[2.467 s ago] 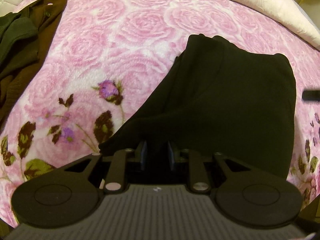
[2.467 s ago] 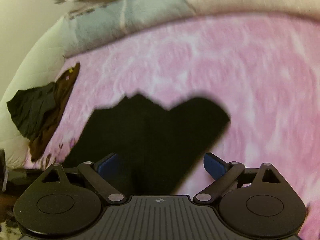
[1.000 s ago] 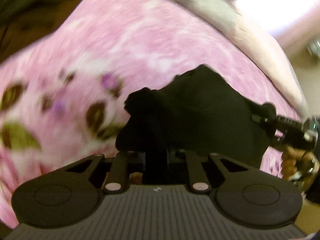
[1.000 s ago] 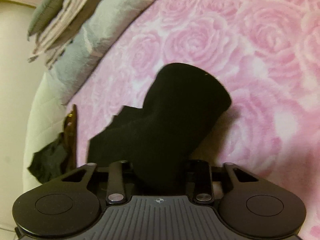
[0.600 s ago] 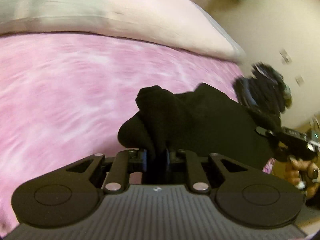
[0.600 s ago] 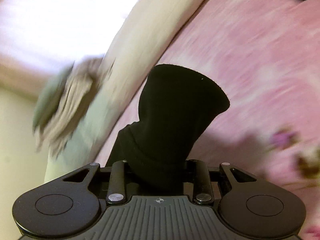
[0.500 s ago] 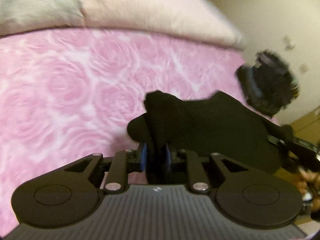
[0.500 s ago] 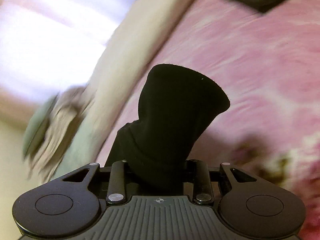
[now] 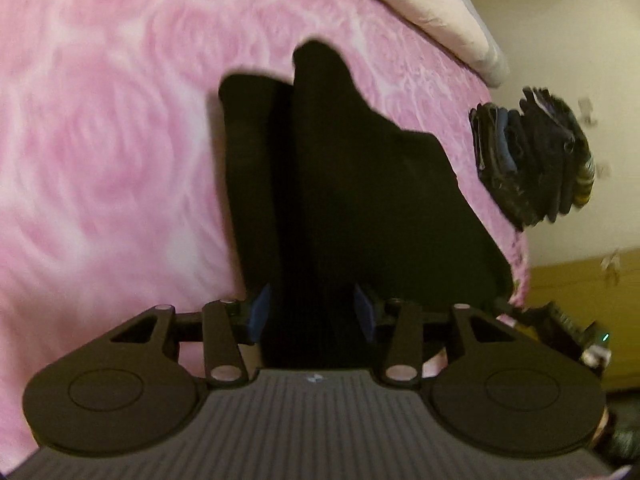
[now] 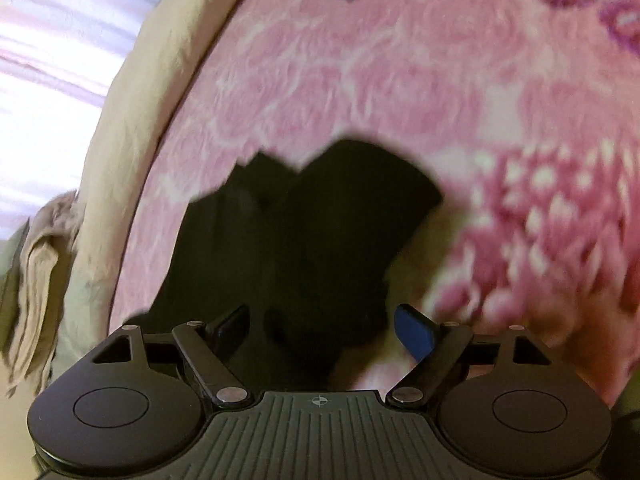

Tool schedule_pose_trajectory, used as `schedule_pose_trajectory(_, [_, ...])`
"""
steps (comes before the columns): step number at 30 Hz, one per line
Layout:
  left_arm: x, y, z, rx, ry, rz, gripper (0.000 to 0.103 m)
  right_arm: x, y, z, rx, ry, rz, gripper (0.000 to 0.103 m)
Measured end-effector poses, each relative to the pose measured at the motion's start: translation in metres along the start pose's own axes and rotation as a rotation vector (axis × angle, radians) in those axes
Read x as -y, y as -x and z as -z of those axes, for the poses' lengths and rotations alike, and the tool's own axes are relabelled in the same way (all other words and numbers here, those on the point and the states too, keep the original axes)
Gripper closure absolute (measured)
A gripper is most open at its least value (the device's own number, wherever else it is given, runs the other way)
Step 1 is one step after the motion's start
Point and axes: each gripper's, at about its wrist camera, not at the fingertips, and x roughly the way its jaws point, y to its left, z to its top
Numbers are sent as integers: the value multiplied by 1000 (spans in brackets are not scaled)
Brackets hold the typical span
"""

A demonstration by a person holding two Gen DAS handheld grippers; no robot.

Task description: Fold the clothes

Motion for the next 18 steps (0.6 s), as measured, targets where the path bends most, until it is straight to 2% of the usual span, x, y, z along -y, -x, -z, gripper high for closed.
schedule_pose_trajectory(4, [-10, -9, 24, -18, 98, 55, 78, -4, -24, 7, -55, 23, -17, 21])
schedule_pose_trajectory(6, [-7, -11, 23, -28, 74, 58, 77, -6, -35, 5, -71, 16, -28, 21])
schedule_pose_trajectory(9, [-3, -14, 21, -43, 39, 63, 53, -13, -42, 4, -128, -17, -23, 21])
schedule_pose_trajectory(13, [1, -18, 18, -66, -8, 66, 52, -44, -39, 11, -279, 51, -15, 21])
schedule_pose_trajectory(14, [2, -23, 18, -80, -13, 58, 54, -54, -36, 13, -317, 80, -17, 21])
schedule_pose_trajectory(16, [2, -22, 22, -69, -27, 59, 76, -87, -38, 16, -322, 228, -51, 21])
schedule_pose_trajectory(18, [6, -17, 31, -37, -51, 56, 83, -121, -39, 18, -318, 385, -88, 21])
